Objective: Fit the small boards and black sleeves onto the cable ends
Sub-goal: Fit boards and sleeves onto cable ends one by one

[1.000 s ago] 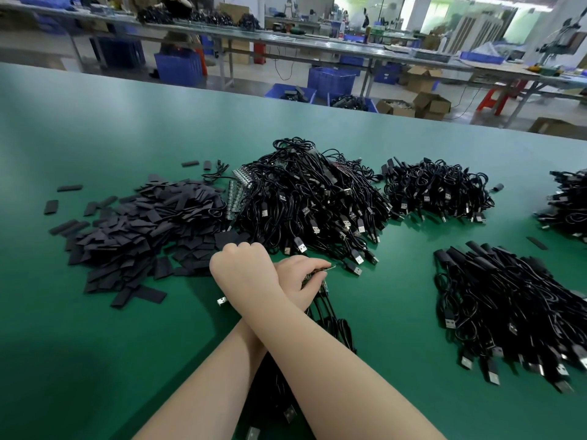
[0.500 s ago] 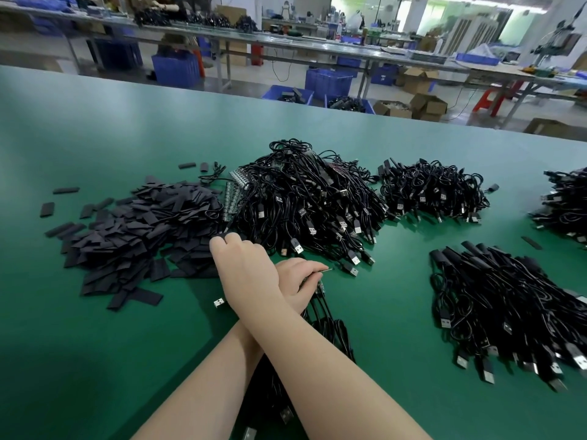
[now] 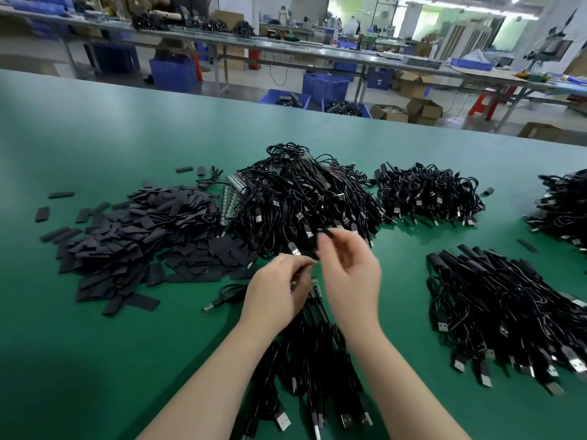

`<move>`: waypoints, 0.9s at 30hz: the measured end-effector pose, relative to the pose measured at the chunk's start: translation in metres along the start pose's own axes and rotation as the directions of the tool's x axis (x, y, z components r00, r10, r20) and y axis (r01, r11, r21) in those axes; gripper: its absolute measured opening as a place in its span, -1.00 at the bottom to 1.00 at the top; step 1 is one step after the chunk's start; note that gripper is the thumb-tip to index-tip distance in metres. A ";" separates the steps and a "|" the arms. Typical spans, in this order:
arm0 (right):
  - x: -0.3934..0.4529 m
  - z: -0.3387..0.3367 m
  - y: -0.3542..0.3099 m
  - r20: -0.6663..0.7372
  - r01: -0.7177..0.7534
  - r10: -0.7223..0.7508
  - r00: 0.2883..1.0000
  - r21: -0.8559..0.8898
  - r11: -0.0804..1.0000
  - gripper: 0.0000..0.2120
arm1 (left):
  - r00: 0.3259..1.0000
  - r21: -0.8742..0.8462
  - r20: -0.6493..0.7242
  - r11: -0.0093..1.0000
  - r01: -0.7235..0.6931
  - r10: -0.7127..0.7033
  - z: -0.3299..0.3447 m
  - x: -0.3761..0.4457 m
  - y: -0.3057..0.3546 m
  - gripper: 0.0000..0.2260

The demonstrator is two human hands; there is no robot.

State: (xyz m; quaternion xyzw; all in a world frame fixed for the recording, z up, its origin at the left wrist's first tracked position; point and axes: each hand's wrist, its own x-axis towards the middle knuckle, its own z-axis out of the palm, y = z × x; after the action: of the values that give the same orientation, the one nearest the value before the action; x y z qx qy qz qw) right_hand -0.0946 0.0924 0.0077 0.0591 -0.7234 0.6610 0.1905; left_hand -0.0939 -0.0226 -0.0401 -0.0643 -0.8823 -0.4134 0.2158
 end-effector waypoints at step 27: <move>-0.010 -0.043 0.053 0.069 -0.289 0.283 0.957 0.114 0.951 -0.83 | 0.990 -0.071 0.143 0.997 0.019 -0.009 0.002 -0.003 0.007 -0.72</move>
State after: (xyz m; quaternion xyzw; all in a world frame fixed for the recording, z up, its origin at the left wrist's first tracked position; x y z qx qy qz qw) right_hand -0.0951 0.1387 -0.0429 -0.0177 -0.6870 0.7230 0.0701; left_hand -0.0898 -0.0170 -0.0377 -0.0952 -0.8804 -0.4407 0.1467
